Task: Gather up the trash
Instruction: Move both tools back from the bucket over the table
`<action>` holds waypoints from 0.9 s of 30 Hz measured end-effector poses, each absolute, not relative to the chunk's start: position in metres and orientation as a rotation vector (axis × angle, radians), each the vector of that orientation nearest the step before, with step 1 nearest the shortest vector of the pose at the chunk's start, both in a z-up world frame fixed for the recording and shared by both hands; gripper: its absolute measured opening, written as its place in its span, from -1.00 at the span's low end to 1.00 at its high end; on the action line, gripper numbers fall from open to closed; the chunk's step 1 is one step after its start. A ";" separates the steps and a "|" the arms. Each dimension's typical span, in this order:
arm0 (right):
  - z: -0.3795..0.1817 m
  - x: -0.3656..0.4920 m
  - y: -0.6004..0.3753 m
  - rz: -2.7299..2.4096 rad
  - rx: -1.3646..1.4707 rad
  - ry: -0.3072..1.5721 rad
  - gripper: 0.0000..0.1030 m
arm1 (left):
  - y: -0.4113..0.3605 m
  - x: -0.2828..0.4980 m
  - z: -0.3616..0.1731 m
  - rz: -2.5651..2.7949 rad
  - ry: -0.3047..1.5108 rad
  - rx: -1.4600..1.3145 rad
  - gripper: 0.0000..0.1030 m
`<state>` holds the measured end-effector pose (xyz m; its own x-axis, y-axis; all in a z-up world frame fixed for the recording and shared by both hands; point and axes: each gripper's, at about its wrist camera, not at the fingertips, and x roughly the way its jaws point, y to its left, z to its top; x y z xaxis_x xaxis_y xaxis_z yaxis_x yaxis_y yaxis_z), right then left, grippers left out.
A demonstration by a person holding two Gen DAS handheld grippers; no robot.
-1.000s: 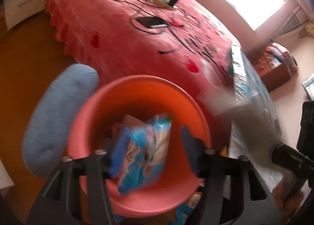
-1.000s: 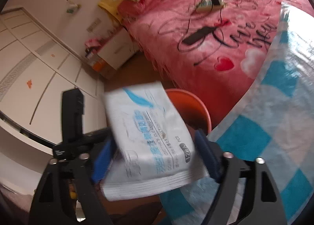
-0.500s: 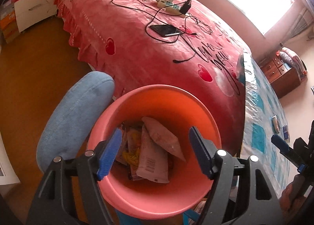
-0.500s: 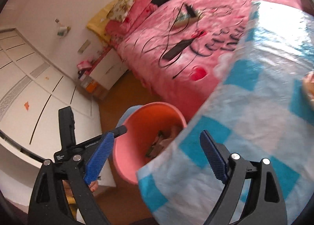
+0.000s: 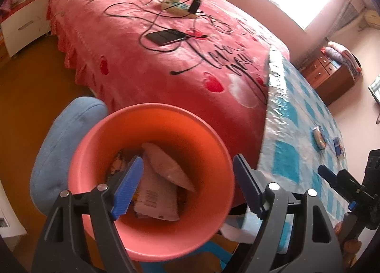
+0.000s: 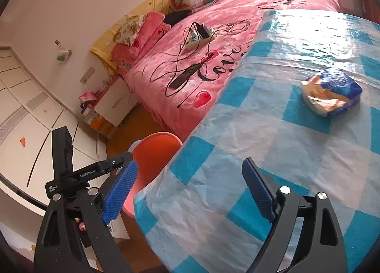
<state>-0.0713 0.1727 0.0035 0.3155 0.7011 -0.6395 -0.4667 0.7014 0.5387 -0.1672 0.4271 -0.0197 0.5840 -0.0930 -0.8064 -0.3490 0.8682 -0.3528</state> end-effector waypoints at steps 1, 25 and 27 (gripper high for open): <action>0.003 -0.072 0.167 0.778 0.288 0.975 0.81 | 0.422 -0.166 -0.018 0.150 0.945 -0.507 0.53; 0.008 -0.075 0.092 0.689 0.323 0.875 0.81 | 0.332 -0.133 0.005 0.023 0.972 -0.395 0.55; 0.009 -0.073 0.088 0.686 0.322 0.869 0.81 | 0.326 -0.131 0.007 0.016 0.974 -0.388 0.56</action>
